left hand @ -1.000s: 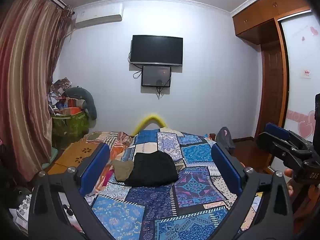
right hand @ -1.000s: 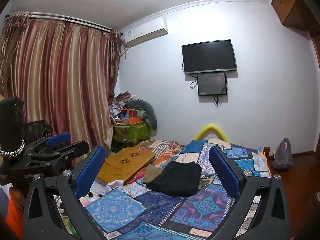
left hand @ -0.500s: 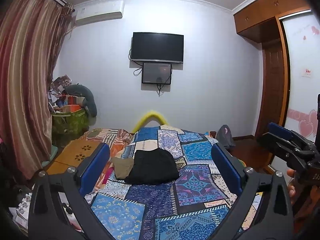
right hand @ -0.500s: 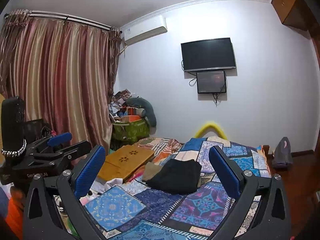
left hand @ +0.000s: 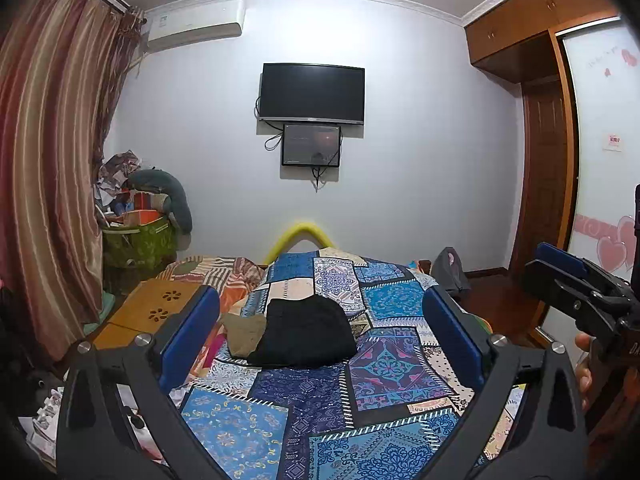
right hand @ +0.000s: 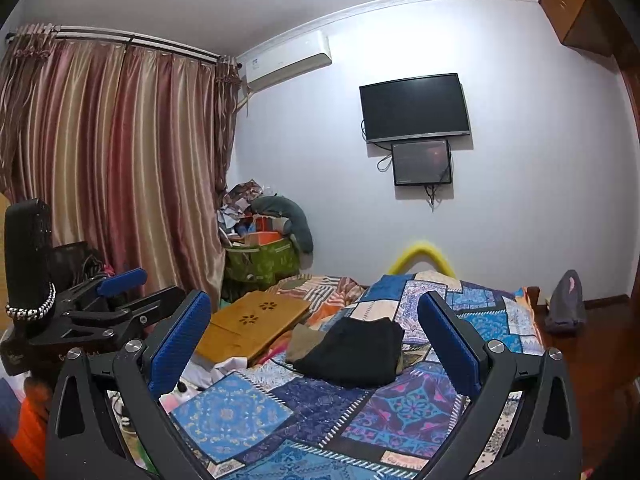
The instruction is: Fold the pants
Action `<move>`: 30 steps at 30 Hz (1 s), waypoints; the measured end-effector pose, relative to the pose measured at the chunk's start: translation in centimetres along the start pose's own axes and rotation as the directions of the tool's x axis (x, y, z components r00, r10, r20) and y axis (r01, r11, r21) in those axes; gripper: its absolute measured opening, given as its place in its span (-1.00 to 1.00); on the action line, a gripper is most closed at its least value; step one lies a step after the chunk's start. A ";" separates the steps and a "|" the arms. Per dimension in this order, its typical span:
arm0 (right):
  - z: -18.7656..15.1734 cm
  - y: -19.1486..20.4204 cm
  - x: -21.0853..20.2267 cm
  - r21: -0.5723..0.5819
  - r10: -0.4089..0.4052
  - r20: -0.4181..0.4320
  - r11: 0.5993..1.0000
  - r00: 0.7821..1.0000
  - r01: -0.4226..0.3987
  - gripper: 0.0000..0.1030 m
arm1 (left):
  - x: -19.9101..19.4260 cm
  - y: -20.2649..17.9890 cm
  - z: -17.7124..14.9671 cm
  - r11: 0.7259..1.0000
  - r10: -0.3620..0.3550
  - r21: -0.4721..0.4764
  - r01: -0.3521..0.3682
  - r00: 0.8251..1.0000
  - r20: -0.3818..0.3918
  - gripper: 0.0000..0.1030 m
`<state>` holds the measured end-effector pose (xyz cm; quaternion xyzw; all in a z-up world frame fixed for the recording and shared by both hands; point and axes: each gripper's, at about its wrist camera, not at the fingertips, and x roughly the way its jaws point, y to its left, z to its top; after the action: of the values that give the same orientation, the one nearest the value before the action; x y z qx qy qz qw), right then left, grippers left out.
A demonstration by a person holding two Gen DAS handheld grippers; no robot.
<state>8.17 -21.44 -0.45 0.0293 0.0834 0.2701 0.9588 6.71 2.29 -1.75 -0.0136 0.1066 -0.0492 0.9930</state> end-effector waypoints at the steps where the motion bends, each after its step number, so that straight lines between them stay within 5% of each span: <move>1: 0.0 0.0 0.0 0.001 0.001 -0.001 1.000 1.000 -0.001 1.00 | 0.0 0.0 0.0 1.000 0.001 0.002 -0.001 1.000 0.000 0.99; 30: 0.1 -0.3 0.4 0.007 -0.034 -0.012 0.999 0.999 0.034 1.00 | 0.3 0.6 -0.1 1.000 -0.016 -0.001 0.016 1.000 -0.018 0.99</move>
<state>8.71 -21.53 -0.40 0.0300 0.0904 0.2537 0.9626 7.06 2.83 -1.98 -0.0143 0.1155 -0.0571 0.9916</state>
